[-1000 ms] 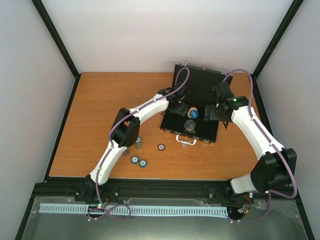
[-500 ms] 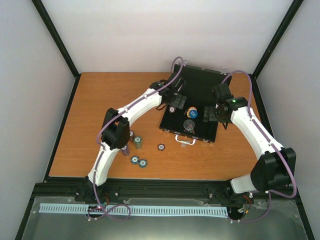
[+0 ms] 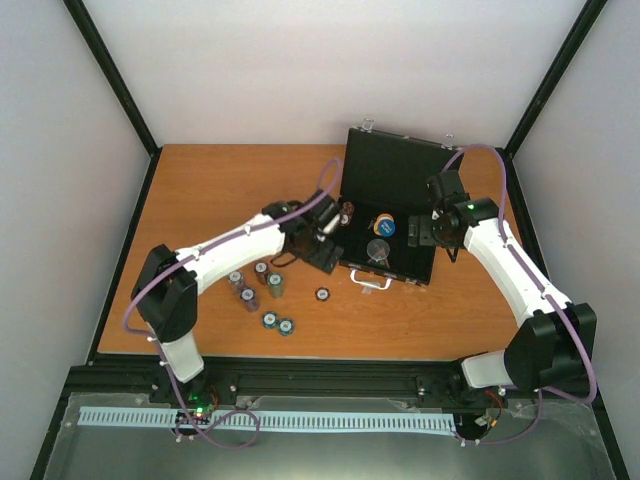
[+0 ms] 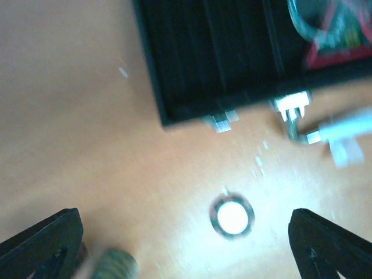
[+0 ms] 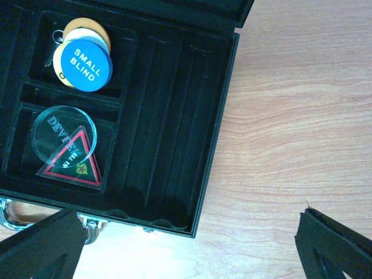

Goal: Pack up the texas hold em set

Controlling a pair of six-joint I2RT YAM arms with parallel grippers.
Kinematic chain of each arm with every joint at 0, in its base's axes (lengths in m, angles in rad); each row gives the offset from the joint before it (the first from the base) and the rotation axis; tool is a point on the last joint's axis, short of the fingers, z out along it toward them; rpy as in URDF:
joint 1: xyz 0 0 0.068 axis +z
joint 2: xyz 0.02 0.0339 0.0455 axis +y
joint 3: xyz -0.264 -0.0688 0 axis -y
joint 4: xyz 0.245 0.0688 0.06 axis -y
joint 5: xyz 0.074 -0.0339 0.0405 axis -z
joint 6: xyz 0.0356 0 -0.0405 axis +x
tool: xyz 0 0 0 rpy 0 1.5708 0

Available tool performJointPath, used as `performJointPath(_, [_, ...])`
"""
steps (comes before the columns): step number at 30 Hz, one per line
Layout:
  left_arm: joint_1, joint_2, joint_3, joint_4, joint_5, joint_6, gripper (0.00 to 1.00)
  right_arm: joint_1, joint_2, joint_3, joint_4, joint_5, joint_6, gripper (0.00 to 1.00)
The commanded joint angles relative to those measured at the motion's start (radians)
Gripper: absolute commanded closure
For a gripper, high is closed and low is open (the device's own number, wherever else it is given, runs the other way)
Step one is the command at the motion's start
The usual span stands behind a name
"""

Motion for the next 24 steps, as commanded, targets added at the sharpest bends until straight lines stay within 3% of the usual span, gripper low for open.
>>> performJointPath(1, [-0.09,-0.066,-0.153,0.0,0.052,-0.04,0.0,-0.008,-0.022,-0.007,-0.003,-0.011,-0.014,0.0])
performJointPath(10, [-0.155,-0.062,-0.319,0.106,0.081,-0.075,0.0,-0.008,-0.029,-0.019,-0.015,-0.008,-0.01,0.0])
performJointPath(24, [-0.159,0.12,-0.195,0.099,0.127,-0.041,0.02,-0.008,-0.048,-0.057,-0.009,0.008,-0.008,0.0])
